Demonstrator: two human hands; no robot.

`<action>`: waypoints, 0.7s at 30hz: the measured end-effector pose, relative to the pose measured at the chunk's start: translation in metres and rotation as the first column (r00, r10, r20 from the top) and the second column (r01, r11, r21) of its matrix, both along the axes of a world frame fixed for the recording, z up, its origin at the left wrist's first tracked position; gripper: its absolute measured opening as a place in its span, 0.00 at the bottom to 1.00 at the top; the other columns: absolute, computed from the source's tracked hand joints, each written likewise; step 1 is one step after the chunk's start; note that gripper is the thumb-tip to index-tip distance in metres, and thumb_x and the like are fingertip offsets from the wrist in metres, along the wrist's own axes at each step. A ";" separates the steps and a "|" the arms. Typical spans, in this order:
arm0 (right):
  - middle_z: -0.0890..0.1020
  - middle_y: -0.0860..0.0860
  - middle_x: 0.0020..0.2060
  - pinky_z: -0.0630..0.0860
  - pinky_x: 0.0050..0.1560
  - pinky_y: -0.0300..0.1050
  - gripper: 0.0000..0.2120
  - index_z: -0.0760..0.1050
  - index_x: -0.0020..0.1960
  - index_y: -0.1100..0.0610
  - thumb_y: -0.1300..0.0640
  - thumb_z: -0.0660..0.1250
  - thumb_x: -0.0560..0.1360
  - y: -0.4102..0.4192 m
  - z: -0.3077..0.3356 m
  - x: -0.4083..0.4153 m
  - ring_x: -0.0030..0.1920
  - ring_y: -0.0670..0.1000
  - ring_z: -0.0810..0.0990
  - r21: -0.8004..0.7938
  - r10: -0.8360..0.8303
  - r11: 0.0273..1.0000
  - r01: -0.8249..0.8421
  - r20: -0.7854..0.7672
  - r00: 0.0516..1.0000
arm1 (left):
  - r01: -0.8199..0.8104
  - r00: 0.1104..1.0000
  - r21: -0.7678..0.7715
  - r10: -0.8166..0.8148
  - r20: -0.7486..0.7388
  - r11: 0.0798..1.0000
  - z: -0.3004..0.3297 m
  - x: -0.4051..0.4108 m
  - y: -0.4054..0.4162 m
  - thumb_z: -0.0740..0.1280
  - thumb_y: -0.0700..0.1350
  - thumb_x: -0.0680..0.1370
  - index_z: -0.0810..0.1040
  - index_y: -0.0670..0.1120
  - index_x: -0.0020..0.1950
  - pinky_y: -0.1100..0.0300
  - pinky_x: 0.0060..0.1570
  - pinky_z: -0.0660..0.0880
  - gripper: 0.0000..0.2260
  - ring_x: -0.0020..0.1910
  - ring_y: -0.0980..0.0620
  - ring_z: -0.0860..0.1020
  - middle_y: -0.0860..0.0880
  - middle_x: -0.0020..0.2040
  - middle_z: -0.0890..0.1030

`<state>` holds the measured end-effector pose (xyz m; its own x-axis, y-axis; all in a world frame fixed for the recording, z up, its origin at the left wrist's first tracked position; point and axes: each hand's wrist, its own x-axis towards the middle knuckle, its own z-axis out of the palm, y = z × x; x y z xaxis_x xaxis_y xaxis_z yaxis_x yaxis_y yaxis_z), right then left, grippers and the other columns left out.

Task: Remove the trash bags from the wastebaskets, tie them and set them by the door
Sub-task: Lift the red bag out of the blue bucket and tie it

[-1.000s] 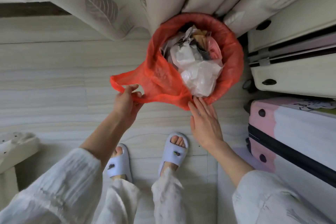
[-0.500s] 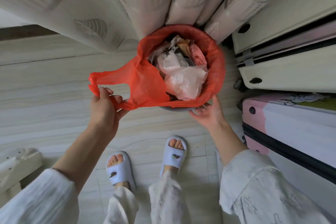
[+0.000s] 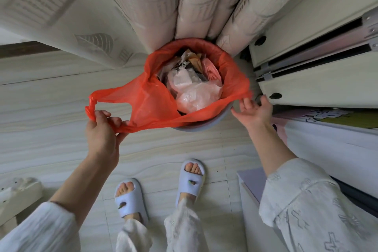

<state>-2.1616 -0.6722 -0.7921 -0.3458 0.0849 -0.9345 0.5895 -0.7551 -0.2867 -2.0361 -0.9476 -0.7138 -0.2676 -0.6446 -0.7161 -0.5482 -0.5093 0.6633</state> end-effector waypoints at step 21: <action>0.81 0.46 0.23 0.72 0.47 0.38 0.16 0.73 0.32 0.55 0.53 0.58 0.77 -0.026 0.094 -0.057 0.40 0.46 0.78 0.373 0.454 0.854 -0.363 -0.193 0.870 | 0.095 0.980 0.189 -0.059 -0.189 0.977 0.051 -0.022 0.004 0.57 0.42 0.79 0.73 0.45 0.42 0.55 0.45 0.76 0.08 0.30 0.51 0.81 0.51 0.25 0.78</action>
